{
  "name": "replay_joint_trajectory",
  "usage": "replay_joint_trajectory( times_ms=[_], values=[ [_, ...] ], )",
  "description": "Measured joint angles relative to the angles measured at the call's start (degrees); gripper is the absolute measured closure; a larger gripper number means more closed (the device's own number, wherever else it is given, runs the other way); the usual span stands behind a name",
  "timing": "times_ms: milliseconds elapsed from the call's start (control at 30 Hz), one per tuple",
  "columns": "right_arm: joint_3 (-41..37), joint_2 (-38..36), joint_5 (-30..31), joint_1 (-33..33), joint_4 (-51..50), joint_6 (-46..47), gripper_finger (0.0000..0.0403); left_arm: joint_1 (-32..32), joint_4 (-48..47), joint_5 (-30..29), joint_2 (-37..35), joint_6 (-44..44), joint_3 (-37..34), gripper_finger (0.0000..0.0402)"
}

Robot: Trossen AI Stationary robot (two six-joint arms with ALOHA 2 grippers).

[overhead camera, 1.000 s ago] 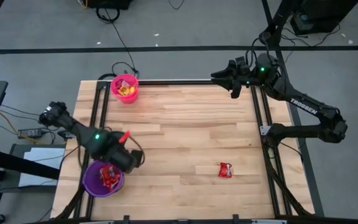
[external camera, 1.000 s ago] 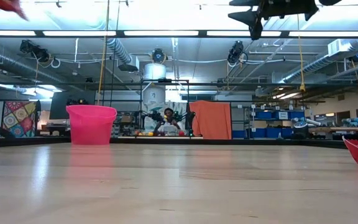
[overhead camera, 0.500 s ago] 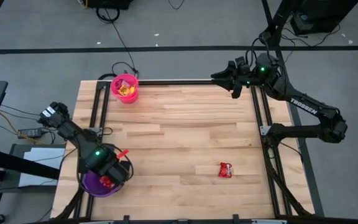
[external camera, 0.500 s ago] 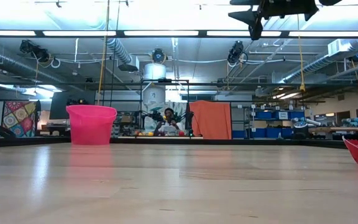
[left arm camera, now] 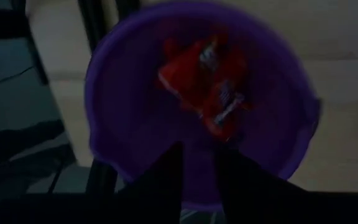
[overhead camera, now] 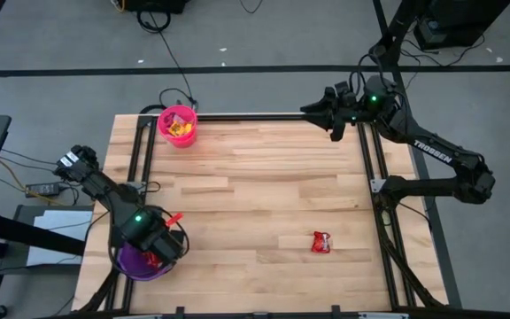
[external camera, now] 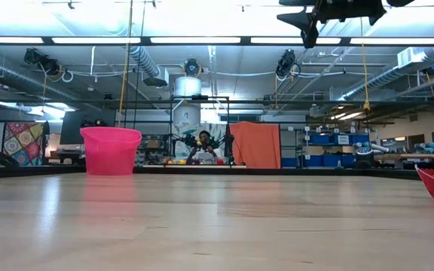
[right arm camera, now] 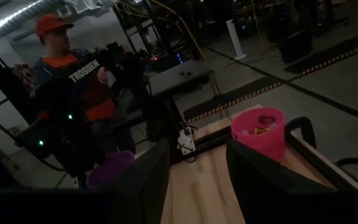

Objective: Sort candy by brand, put in halloween buckets
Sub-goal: Put the red candy into the violet bucket

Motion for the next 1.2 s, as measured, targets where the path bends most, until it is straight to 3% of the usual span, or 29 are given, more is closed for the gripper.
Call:
replay_joint_trajectory(
  times_ms=[133,300,433,533,700,900,1033,1200],
  values=[
    [0.0,-0.1,-0.1,-0.9,-4.6,-1.1,0.0231,1.7,0.1,-8.4,-0.6,0.4,1.7,0.0302],
    [0.0,-1.2,2.2,-2.6,-17.8,-5.4,0.0231,7.5,0.0,-30.1,-3.4,7.3,7.6,0.0301],
    [0.0,-3.4,8.0,-2.6,-33.6,-10.1,0.0231,14.0,0.1,-46.3,-3.9,20.3,15.0,0.0301],
    [0.0,-5.7,13.6,-1.5,-45.7,-11.1,0.0231,20.0,2.5,-52.3,-3.9,33.1,19.6,0.0300],
    [0.0,-9.2,21.0,2.9,-61.8,-5.5,0.0231,31.1,12.6,-52.8,-3.8,58.3,21.6,0.0300],
    [0.0,-12.4,27.4,13.1,-73.3,11.9,0.0231,40.8,29.0,-47.3,-3.6,83.3,19.3,0.0300],
    [-0.8,-13.8,33.7,23.2,-73.7,27.8,0.0231,43.9,36.7,-43.9,-3.7,93.6,17.9,0.0300],
    [-3.6,-11.8,39.7,38.5,-69.1,48.0,0.0231,45.3,40.8,-41.9,-3.7,99.1,16.2,0.0300]
  ],
)
